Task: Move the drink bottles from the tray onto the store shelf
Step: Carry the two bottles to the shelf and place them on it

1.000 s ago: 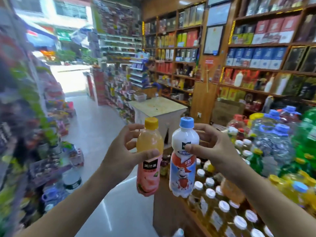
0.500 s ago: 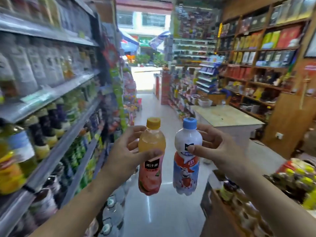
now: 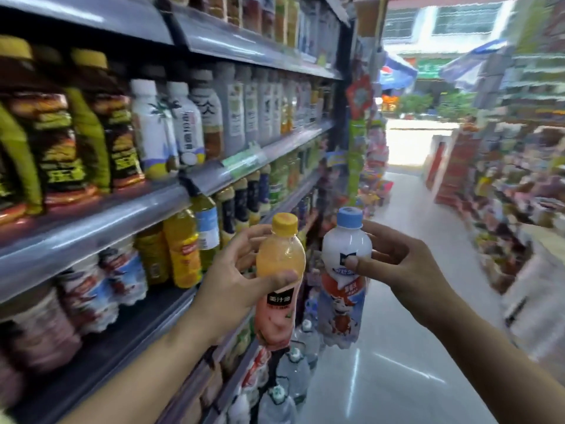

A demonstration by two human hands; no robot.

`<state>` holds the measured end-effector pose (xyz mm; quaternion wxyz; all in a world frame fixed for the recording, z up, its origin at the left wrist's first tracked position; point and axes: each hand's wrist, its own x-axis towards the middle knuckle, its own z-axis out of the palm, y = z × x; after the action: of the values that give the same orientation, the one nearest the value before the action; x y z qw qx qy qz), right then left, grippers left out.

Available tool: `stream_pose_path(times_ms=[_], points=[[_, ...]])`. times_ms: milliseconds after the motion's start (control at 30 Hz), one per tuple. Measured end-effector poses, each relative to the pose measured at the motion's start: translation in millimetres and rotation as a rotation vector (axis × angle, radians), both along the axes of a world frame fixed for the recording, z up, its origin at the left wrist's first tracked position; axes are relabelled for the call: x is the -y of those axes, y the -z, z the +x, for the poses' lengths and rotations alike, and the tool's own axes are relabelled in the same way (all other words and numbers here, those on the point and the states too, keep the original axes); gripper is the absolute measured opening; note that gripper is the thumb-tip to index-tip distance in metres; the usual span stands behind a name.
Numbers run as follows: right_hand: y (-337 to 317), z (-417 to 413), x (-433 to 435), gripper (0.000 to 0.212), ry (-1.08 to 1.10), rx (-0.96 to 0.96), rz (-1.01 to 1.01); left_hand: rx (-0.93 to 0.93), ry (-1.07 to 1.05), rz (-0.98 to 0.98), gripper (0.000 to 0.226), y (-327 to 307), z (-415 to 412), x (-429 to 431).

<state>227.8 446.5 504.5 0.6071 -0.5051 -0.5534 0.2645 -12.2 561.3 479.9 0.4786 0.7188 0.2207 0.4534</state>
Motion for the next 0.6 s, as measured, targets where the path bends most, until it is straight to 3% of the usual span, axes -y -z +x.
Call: stream_pose_path(times_ms=[467, 600], points=[[17.1, -106.3, -154.4, 0.048, -0.636, -0.072, -0.014, 0.008, -0.55, -0.034, 0.064, 15.9, -119.1, -4.4], [27.5, -137.1, -176.8, 0.054, -0.759, -0.054, -0.065, -0.031, -0.672, -0.047, 0.062, 22.5, -145.1, 5.9]])
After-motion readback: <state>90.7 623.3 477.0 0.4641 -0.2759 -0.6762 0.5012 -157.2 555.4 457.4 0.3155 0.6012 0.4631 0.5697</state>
